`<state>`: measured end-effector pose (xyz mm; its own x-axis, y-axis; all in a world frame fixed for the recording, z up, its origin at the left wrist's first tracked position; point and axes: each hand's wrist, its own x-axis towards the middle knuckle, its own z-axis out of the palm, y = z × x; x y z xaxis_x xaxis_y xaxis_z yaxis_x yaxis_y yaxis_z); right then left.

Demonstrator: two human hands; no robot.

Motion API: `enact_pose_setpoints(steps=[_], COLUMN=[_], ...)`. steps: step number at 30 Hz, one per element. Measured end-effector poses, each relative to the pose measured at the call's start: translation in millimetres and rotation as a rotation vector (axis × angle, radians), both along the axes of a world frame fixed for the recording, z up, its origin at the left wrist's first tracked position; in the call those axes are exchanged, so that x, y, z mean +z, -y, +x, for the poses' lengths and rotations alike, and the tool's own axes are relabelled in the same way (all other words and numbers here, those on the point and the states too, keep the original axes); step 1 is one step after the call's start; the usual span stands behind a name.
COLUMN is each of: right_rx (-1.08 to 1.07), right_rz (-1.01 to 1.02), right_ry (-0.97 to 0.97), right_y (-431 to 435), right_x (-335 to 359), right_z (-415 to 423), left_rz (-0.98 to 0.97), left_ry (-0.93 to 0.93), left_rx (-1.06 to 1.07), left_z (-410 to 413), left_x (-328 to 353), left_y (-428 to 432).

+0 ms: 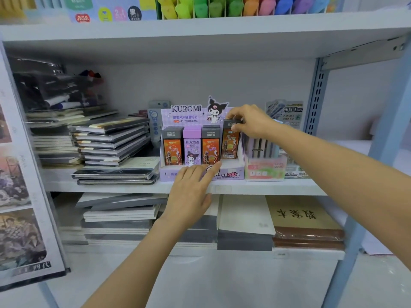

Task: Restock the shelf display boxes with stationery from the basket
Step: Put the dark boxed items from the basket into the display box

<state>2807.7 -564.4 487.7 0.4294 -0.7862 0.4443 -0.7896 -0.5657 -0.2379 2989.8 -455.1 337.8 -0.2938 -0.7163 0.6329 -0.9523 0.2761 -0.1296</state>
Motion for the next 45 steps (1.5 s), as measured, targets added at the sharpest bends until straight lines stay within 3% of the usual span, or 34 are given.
enact_pose_setpoints(steps=[4, 10, 15, 22, 28, 45], right_rx=[-0.04, -0.119, -0.09, -0.098, -0.082, -0.216], right_rz=[-0.013, -0.225, -0.325, -0.167, -0.173, -0.438], right_ry=[-0.029, 0.024, -0.059, -0.085, -0.145, -0.249], right_y=[2.7, 5.7, 1.4, 2.8, 3.5, 2.8], right_x=[-0.3, -13.7, -20.2, -1.4, 2.1, -25.0], right_z=[7.3, 9.5, 15.1, 3.1, 11.6, 28.3], left_rz=[-0.001, -0.012, -0.031, -0.022, -0.013, 0.01], left_ry=[-0.01, -0.019, -0.017, -0.005, -0.005, 0.007], left_rx=[-0.002, -0.005, -0.005, -0.002, 0.003, 0.015], left_z=[-0.6, -1.9, -1.6, -1.7, -1.9, -1.9], left_x=[-0.6, -1.2, -3.4, -4.1, -4.3, -2.8], left_y=[0.2, 0.7, 3.0, 3.7, 2.6, 1.8])
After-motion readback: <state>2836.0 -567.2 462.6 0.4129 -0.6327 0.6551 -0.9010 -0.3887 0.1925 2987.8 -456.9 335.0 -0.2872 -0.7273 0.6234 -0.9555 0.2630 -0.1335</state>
